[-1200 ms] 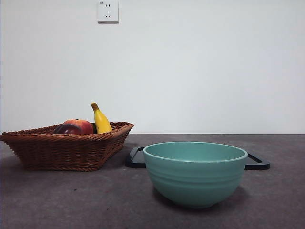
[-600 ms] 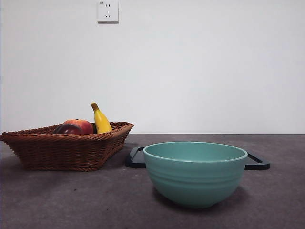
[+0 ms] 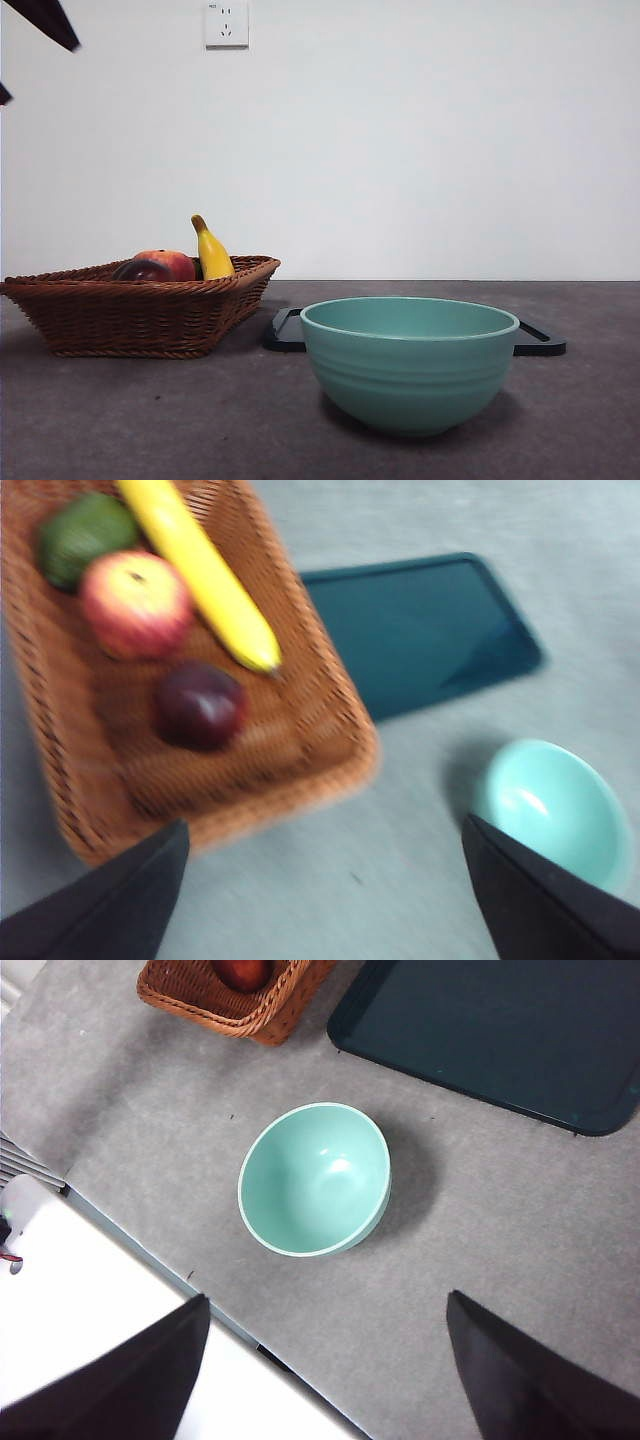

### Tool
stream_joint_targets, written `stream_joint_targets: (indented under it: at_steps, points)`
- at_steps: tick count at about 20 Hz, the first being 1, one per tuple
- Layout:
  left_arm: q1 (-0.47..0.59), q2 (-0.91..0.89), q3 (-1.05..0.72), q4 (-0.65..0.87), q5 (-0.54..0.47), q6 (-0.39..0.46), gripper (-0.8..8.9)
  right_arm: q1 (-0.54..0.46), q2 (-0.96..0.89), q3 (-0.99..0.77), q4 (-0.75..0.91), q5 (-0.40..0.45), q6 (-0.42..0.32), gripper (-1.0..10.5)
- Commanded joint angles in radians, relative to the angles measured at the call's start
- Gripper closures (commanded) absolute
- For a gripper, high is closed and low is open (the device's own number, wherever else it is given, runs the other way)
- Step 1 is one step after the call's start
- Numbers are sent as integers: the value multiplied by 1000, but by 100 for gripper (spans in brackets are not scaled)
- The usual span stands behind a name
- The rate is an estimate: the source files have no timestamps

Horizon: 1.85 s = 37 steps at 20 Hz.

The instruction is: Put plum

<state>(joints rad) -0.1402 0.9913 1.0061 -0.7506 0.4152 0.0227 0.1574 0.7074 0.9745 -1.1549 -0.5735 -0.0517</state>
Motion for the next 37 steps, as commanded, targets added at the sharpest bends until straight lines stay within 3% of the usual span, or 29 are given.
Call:
stream_joint_targets:
  at_steps: [1, 10, 18, 29, 31, 37]
  points:
    - [-25, 94, 73, 27, -38, -9, 377, 4, 6, 19, 9, -2, 0, 568]
    - [-93, 466, 229, 69, -202, 44, 377, 4, 6, 19, 9, -2, 0, 568]
    - [-97, 681, 229, 176, -209, 55, 376, 4, 6, 19, 9, -3, 0, 568]
    - [-101, 780, 229, 216, -209, 66, 388, 4, 6, 19, 10, -2, 0, 568]
    - [-103, 781, 229, 216, -209, 66, 497, 4, 6, 19, 10, -2, 0, 568]
    - [-114, 759, 231, 196, -207, 63, 543, 4, 6, 19, 10, -2, 0, 568]
